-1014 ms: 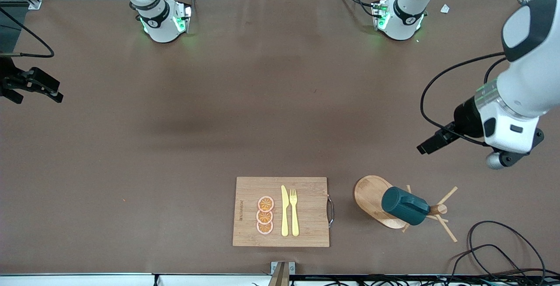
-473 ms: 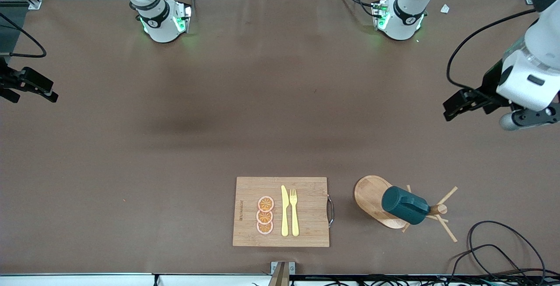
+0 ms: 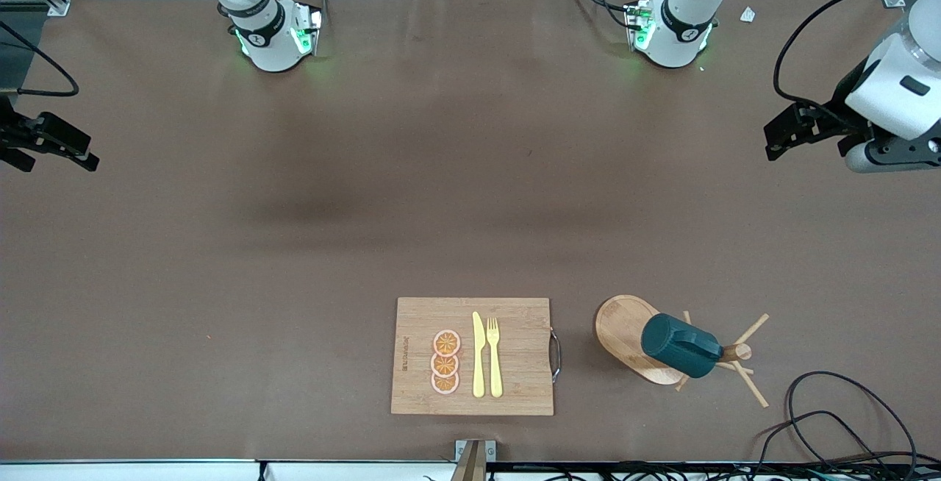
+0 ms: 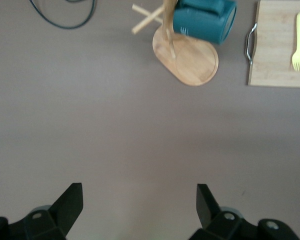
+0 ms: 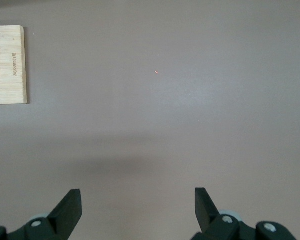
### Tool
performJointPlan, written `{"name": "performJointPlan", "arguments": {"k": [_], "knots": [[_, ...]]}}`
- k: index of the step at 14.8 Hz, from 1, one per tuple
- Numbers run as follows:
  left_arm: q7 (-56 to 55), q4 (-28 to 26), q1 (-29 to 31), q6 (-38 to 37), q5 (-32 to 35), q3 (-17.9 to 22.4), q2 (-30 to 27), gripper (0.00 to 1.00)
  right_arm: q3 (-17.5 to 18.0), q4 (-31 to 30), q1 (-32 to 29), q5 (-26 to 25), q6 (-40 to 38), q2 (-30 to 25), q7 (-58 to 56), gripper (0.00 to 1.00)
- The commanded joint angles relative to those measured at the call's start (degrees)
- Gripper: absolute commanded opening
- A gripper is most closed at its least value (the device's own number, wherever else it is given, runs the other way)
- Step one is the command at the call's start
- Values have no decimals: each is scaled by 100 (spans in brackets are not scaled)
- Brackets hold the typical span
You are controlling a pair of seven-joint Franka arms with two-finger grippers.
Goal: Pass cup and hang on rack
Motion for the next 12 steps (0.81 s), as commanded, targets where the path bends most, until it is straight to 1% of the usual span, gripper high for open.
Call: {"name": "performJointPlan", "arguments": {"k": [1, 6, 12], "knots": [[172, -653, -157, 51, -141, 330, -569, 100, 42, -153, -75, 99, 12, -144, -72, 100], [181, -786, -149, 42, -141, 330, -693, 100, 42, -153, -75, 99, 12, -144, -81, 100], [181, -821, -157, 25, -141, 260, -657, 100, 42, -153, -75, 99, 12, -144, -81, 100]]}}
